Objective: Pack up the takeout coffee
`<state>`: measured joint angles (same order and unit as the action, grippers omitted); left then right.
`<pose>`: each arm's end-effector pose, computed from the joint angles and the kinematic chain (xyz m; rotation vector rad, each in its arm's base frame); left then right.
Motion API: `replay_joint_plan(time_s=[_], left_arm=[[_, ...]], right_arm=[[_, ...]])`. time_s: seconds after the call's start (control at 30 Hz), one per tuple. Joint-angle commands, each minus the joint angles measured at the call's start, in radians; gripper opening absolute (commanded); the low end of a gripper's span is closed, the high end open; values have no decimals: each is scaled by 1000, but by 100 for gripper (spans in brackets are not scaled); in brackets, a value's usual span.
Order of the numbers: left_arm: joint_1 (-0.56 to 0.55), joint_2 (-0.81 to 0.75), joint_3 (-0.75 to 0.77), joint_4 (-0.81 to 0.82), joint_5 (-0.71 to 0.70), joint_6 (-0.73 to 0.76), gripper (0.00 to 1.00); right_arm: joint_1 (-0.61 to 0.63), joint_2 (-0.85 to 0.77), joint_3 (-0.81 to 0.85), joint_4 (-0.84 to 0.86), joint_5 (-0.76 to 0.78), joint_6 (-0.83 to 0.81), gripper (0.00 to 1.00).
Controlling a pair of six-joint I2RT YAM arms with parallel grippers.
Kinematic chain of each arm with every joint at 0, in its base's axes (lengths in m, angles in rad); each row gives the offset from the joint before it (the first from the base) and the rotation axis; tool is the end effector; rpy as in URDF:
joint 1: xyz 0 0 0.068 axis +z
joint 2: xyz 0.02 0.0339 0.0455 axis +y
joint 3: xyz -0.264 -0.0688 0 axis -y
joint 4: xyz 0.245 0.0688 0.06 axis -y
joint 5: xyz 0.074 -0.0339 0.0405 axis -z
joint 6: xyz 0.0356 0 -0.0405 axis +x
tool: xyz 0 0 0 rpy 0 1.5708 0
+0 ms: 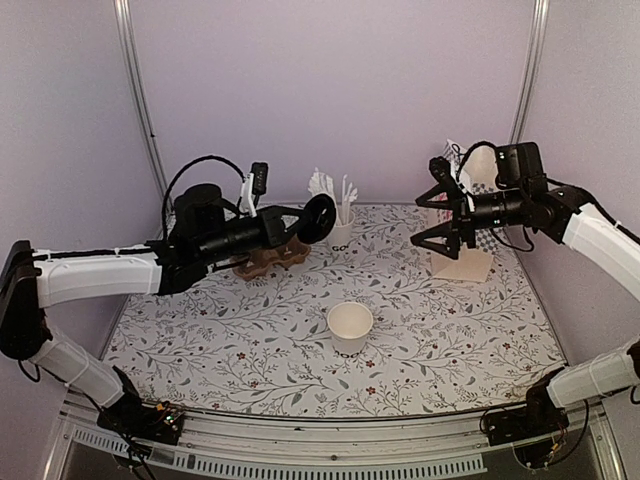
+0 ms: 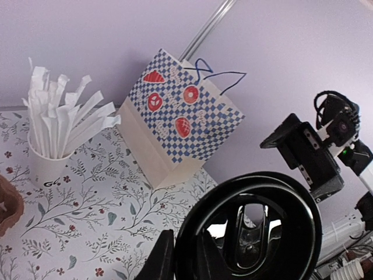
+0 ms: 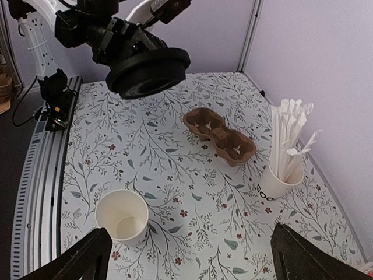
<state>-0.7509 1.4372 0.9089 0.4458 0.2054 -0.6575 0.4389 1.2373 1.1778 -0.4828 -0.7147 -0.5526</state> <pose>0.2401 -0.2340 0.2945 0.2543 1.7876 -1.2127 0.2328 0.1351 0.3562 -1.3174 1.5525 0.6787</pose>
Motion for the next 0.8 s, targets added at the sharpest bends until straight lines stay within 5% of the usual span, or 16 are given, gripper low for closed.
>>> replay_joint_plan(time_s=[0.0,0.3,0.77], left_arm=[[-1,-38,-39,166,147,-27,15],[-14,-41,-106,408,270,-188,15],[-54,-46,-194,594,150,-274,14]], right_arm=[[70,121,175,-119,-158,70,99],[238,250,369,-138,-91,76,99],[401,339,488,-51,96,163,99]])
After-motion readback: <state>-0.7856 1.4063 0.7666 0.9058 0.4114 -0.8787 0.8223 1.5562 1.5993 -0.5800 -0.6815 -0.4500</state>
